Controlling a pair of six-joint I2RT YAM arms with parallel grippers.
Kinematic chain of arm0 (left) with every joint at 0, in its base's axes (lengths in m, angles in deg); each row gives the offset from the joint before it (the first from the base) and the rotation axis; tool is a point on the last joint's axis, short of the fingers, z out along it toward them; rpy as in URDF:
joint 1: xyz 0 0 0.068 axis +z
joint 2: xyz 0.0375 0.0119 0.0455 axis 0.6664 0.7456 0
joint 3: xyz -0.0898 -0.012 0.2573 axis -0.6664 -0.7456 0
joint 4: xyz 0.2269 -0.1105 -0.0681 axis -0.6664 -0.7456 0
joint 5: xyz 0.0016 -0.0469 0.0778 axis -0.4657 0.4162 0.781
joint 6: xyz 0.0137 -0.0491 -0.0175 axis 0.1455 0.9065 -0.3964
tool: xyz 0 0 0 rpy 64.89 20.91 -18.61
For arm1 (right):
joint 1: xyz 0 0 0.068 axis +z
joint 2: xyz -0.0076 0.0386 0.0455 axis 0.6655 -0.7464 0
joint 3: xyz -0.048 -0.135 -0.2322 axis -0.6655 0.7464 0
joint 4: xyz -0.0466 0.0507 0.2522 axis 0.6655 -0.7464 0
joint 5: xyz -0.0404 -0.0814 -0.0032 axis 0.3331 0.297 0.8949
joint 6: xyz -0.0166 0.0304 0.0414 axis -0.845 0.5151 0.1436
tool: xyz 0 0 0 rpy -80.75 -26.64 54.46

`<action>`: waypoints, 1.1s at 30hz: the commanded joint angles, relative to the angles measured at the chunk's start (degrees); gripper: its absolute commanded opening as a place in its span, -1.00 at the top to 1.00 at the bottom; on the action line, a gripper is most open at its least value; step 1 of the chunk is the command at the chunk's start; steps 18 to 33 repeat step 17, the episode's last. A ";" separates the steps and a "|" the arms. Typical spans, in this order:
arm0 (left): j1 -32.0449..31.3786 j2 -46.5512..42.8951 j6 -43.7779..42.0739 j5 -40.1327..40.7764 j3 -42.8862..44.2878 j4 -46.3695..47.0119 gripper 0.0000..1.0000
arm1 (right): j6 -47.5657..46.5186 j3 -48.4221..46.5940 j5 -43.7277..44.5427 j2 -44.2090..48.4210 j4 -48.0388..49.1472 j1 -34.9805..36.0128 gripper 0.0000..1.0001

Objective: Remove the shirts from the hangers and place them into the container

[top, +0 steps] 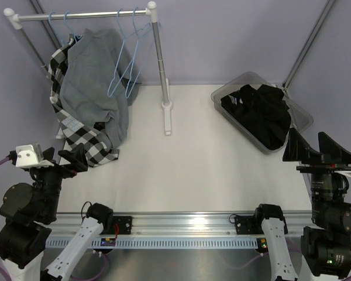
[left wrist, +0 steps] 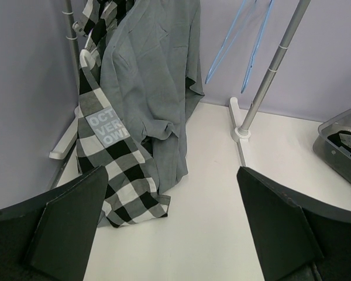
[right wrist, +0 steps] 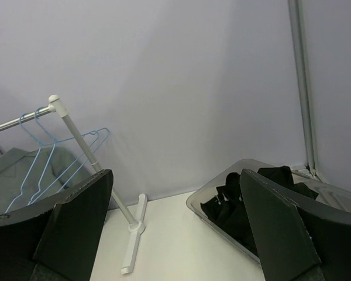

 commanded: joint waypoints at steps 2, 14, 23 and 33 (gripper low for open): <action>0.16 -2.21 -0.62 1.66 1.04 -0.70 -0.98 | -2.59 -0.69 -0.49 1.65 -0.37 4.33 -0.99; 0.16 -1.42 -1.15 2.18 1.30 -0.88 -0.98 | -4.79 1.16 4.35 4.38 0.77 9.09 -0.99; 0.16 -1.25 -1.06 2.10 1.13 -0.88 -0.98 | -4.79 1.51 4.61 4.29 1.13 9.18 -0.99; 0.16 -1.25 -1.06 2.10 1.13 -0.88 -0.98 | -4.79 1.51 4.61 4.29 1.13 9.18 -0.99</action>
